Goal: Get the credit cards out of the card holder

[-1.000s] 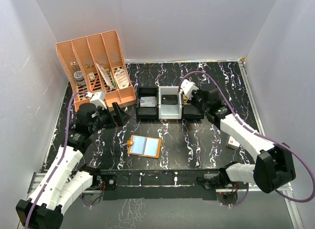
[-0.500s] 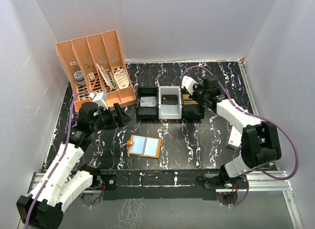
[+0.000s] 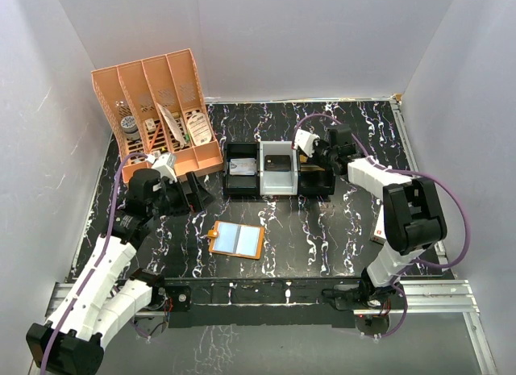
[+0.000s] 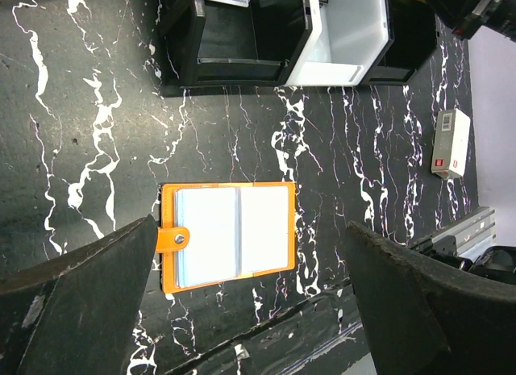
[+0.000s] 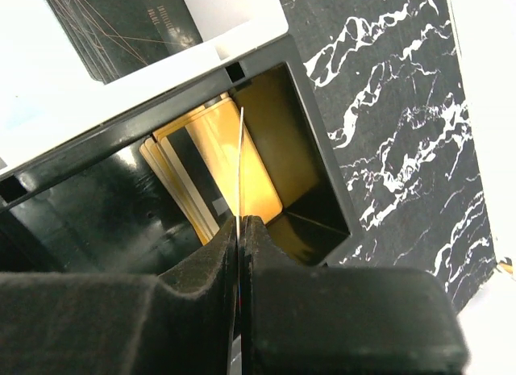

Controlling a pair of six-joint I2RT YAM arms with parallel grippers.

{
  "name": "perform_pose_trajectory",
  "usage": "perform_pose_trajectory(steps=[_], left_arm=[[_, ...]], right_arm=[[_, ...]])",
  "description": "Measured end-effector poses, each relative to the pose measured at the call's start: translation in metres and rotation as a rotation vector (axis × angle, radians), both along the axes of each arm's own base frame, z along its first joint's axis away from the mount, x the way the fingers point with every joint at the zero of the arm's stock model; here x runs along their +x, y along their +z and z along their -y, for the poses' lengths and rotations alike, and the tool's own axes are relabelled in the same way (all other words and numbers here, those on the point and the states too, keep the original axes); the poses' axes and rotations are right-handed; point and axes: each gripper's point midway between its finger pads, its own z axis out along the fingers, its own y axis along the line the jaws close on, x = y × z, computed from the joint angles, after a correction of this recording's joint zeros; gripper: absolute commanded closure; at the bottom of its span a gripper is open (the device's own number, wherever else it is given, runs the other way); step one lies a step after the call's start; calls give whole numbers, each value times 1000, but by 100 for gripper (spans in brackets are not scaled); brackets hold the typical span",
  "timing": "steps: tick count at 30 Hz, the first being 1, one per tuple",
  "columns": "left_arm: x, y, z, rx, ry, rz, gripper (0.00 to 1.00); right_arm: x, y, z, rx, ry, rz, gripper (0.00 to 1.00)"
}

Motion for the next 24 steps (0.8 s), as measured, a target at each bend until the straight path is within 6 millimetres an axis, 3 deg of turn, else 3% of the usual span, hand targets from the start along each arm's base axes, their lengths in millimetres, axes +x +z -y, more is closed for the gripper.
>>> perform_pose_trajectory(steps=[5, 16, 21, 24], left_arm=[[-2, 7, -2, -2, 5, 21, 1], [-1, 16, 0, -13, -1, 41, 1], [-2, 17, 1, -18, -8, 41, 1], [-2, 20, 3, -27, -17, 47, 1]], right_arm=[[8, -11, -5, -12, 36, 8, 100], [24, -8, -10, -2, 59, 81, 100], [23, -29, -10, -23, 75, 48, 99], [22, -32, -10, -22, 77, 49, 93]])
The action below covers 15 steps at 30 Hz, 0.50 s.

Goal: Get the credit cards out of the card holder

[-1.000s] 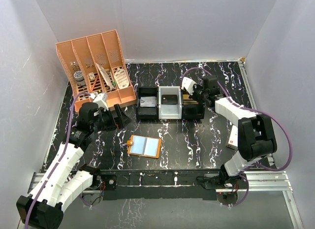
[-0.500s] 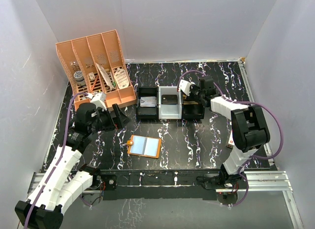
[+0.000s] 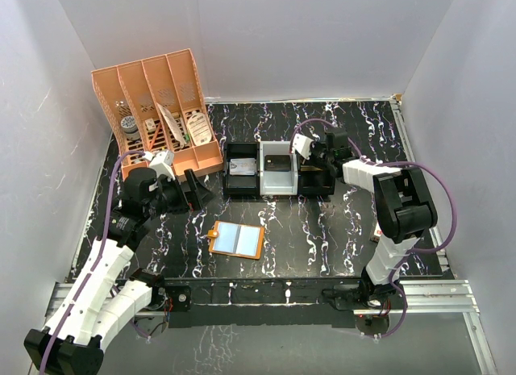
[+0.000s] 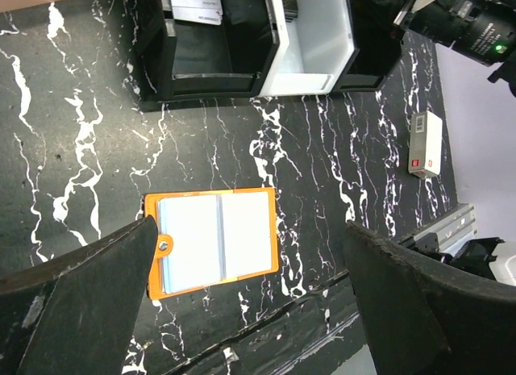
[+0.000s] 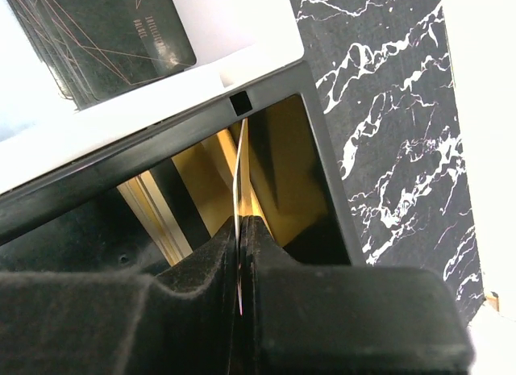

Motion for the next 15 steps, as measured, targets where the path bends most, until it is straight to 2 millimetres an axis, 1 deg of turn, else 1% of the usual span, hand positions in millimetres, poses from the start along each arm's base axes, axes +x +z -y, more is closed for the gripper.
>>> perform_pose_trajectory(steps=[2, 6, 10, 15], left_arm=[[1, 3, 2, -11, -7, 9, 1], [1, 7, 5, -25, -19, 21, 1], [1, 8, 6, -30, -25, 24, 1], [0, 9, 7, -33, -28, 25, 1]], right_arm=[[1, 2, 0, 4, -3, 8, 81], [-3, -4, 0, 4, -4, -5, 70], [-9, -12, 2, -5, -1, -27, 66], [-10, -13, 4, -15, -9, -31, 64]])
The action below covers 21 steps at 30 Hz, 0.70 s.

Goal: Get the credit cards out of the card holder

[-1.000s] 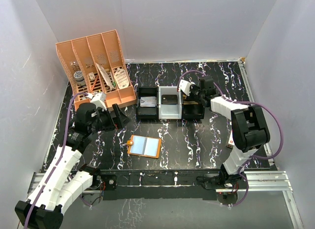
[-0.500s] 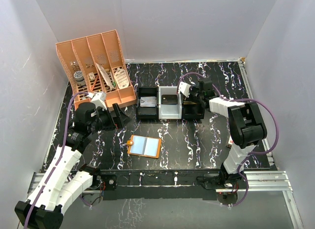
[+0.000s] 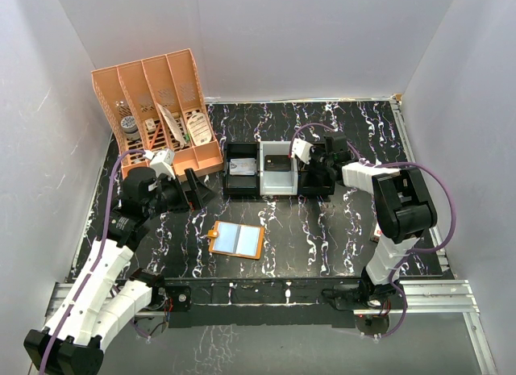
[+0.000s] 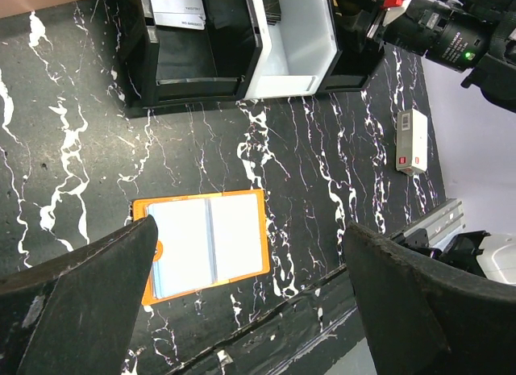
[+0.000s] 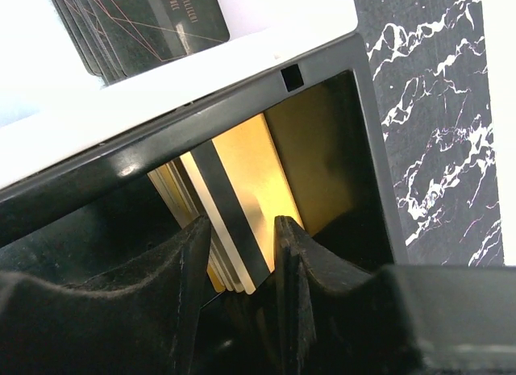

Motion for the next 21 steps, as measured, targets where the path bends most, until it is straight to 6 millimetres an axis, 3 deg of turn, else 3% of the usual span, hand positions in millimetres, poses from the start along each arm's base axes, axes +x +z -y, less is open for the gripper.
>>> perform_pose_trajectory(steps=[4, 8, 14, 18, 21], left_arm=[[-1, 0, 1, -3, -5, 0, 1], [-1, -1, 1, -4, -4, -8, 1], [-1, -8, -3, 12, 24, -44, 2], [-2, -23, -2, 17, 22, -97, 4], [-8, -44, 2, 12, 2, -176, 8]], right_arm=[[-1, 3, 1, 4, -9, -1, 61], [1, 28, -1, 53, -36, 37, 58], [-5, 104, -10, 272, -121, 140, 50], [-26, 164, -28, 647, -237, 88, 59], [-50, 192, -39, 918, -342, -57, 62]])
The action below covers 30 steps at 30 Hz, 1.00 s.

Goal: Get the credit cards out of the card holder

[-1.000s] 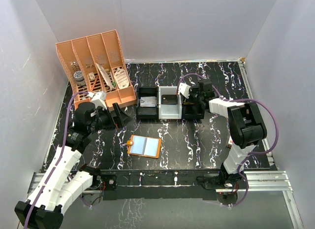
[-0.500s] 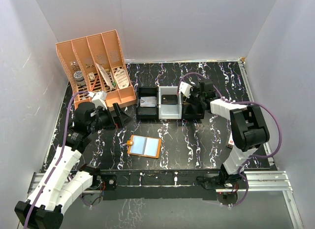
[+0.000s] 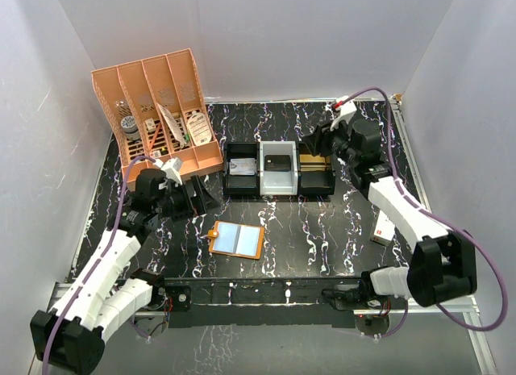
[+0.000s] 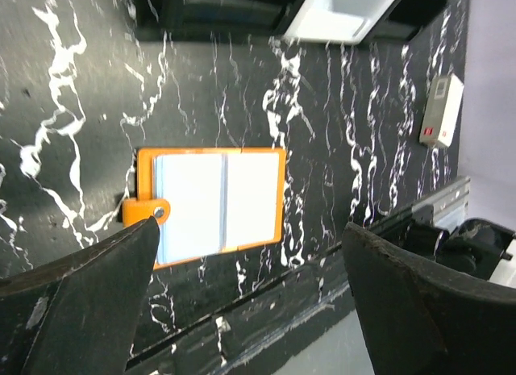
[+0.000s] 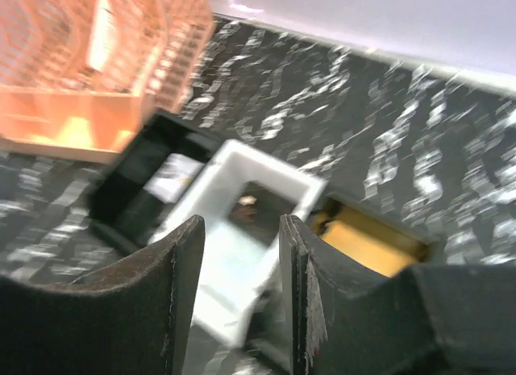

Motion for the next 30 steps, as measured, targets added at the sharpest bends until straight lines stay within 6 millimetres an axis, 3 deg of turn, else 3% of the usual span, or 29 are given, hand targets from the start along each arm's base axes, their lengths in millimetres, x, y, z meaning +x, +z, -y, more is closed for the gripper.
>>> perform_pose_trajectory(steps=[3, 5, 7, 10, 12, 14, 25, 30], left_arm=[[-8, -21, 7, -14, -34, -105, 13], [-12, -33, 11, -27, -54, -162, 13], [-18, -47, 15, -36, -71, -226, 13], [-28, -66, 16, -34, -78, -324, 15], [-31, -72, 17, -40, -82, -358, 16], [-34, -78, 19, -56, -92, -380, 19], [-40, -102, 23, -66, -100, -480, 28], [-40, -106, 24, -71, -98, -485, 30]], right_arm=[[-26, 3, -15, 222, 0, -194, 63], [-43, -7, -29, 316, 14, -318, 65], [-73, -31, -54, 370, 30, -475, 67], [-135, -69, -97, 385, 61, -681, 73], [-171, -87, -112, 393, 75, -775, 73], [-193, -102, -118, 408, 52, -850, 73], [-237, -181, -165, 313, -18, -1123, 75], [-237, -194, -175, 289, -58, -1147, 75]])
